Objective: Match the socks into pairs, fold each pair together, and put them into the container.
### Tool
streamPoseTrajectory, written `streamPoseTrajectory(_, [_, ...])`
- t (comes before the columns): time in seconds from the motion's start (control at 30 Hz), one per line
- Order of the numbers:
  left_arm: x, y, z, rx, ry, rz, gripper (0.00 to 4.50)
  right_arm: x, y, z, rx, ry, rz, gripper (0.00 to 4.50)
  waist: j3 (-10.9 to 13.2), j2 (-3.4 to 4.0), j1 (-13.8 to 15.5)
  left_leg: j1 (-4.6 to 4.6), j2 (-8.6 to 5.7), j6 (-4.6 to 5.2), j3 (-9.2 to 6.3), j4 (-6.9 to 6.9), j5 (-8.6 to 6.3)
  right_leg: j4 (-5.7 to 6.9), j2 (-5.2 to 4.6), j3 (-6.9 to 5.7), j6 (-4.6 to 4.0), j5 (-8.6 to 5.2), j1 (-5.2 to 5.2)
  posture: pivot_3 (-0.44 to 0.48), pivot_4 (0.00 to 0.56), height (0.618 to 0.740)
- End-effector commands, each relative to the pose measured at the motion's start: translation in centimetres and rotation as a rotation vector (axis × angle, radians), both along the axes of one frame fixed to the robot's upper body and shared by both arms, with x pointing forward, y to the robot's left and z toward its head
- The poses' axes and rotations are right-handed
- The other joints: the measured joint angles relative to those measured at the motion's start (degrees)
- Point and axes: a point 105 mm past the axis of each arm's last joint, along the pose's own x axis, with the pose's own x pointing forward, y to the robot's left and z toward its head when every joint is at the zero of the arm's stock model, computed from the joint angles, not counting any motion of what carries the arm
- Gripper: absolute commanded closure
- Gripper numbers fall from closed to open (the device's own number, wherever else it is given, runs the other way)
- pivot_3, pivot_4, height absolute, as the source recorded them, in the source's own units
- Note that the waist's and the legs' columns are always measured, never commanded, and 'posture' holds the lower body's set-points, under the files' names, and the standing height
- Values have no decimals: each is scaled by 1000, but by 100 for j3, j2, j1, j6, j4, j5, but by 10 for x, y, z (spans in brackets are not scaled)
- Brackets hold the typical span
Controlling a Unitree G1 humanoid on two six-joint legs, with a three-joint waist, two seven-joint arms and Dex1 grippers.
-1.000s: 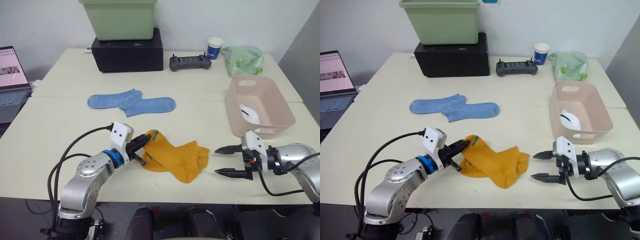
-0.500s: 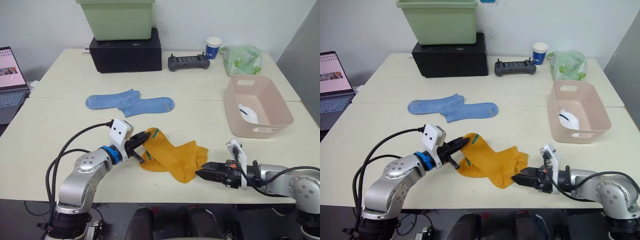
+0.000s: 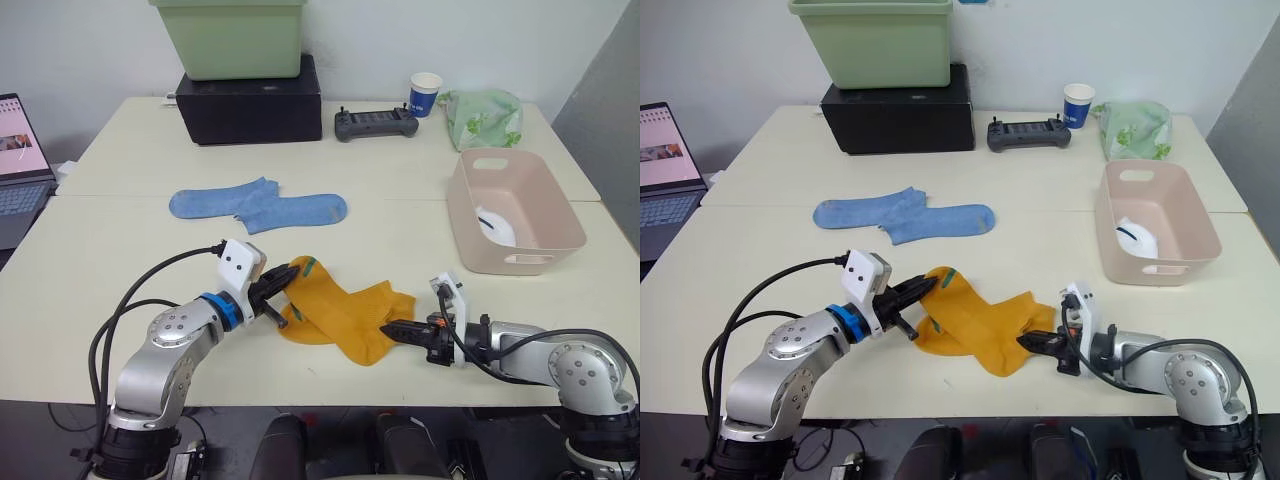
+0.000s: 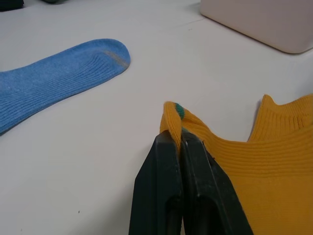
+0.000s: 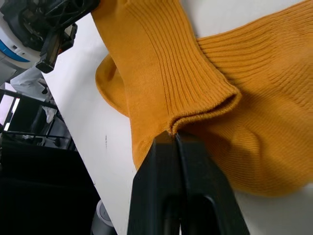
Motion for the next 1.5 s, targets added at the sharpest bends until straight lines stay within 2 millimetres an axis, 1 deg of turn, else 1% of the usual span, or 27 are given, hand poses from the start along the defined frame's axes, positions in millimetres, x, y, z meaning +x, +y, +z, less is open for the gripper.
streamPoseTrajectory(0.03, [-12, -6, 22, -53, -58, -36, 4500, 11, -10, 34, 59, -98, 12, 4487, 0, 0, -12, 0, -1, 0, 1, 0, 0, 0, 0, 1, 0, 0, 0, 0, 150, 740])
streamPoseTrajectory(0.13, [-23, -6, 27, -135, -48, -3, 4500, 19, -24, 47, 39, -130, 19, 4487, 0, 0, -5, -3, 1, 0, 1, -1, 0, -1, 0, 0, 0, 0, -2, 0, 150, 740])
streamPoseTrajectory(0.2, [-32, -6, 27, -187, -43, 37, 4500, 25, -34, 49, -5, -139, 36, 4487, 0, 0, -5, -3, 2, 1, 0, 0, 0, -4, -1, 0, 0, 0, -1, 0, 150, 740])
streamPoseTrajectory(0.27, [-38, -6, 26, -219, -45, 69, 4500, 27, -36, 49, -26, -131, 76, 4487, 0, 0, -1, -4, 1, 1, 1, -1, 0, -6, -2, 2, 0, 0, -1, 0, 150, 740])
streamPoseTrajectory(0.33, [-42, -5, 22, -240, -48, 105, 4500, 28, -35, 47, -38, -109, 132, 4487, 0, 0, -12, -2, -1, 1, 3, 0, 0, -4, -1, 4, -1, 1, -1, 0, 150, 740])
streamPoseTrajectory(0.4, [-45, -7, 17, -248, -52, 128, 4500, 34, -35, 42, -64, -102, 157, 4487, 0, 0, -13, 2, -3, 1, 4, 0, -1, -3, -1, 4, -1, 1, 0, 0, 150, 740])
streamPoseTrajectory(0.5, [-50, -11, 2, -261, -31, 148, 4500, 45, -29, 34, -75, -100, 192, 4487, 0, 0, -6, 3, -3, 1, 4, 0, -1, -3, 0, 4, -1, 1, -1, 0, 150, 740])
streamPoseTrajectory(0.63, [-55, -9, -9, -288, -14, 204, 4500, 54, -22, 28, -89, -103, 226, 4487, 0, 0, -3, -1, -2, 1, 4, 0, -1, -6, -1, 6, -2, 1, -2, 0, 150, 740])
streamPoseTrajectory(0.77, [-56, -6, -19, -306, 6, 240, 4500, 58, -22, 24, -107, -99, 248, 4487, 0, 0, 3, -3, -1, 1, 3, 0, -1, -8, -2, 3, -2, 1, -3, 0, 150, 740])
streamPoseTrajectory(0.83, [-58, -6, -28, -314, 33, 246, 4500, 59, -23, 21, -124, -93, 260, 4487, 0, 0, 4, -3, -1, 2, 3, 0, -1, -8, -4, 4, -1, 1, -2, 0, 150, 740])
streamPoseTrajectory(0.9, [-61, -6, -38, -331, 64, 246, 4500, 60, -23, 19, -135, -90, 266, 4487, 0, 0, 1, -2, -2, 2, 4, 0, -1, -9, -4, 4, -1, 1, -3, 0, 150, 740])
streamPoseTrajectory(1.0, [-66, -9, -46, -358, 113, 217, 4500, 62, -24, 18, -142, -91, 272, 4487, 0, 0, -2, -3, -2, 2, 3, -1, -1, -8, -2, 3, -2, 1, -4, 0, 150, 740])
streamPoseTrajectory(1.1, [-73, -10, -50, -379, 156, 186, 4500, 63, -26, 19, -145, -91, 274, 4487, 0, 0, -4, -3, -2, 2, 3, -1, -1, -8, -2, 3, -1, 1, -5, 0, 150, 740])
streamPoseTrajectory(1.23, [-77, -6, -54, -378, 178, 163, 4500, 64, -27, 22, -147, -97, 274, 4487, 0, 0, -6, -3, -1, 2, 4, -2, -1, -9, -2, 4, -1, 1, -6, 0, 150, 740])
streamPoseTrajectory(1.5, [-76, -2, -58, -377, 184, 172, 4500, 64, -25, 20, -156, -97, 281, 4487, 0, 0, -7, -3, -1, 2, 4, -2, -1, -9, -2, 5, -1, 0, -6, 0, 150, 740])
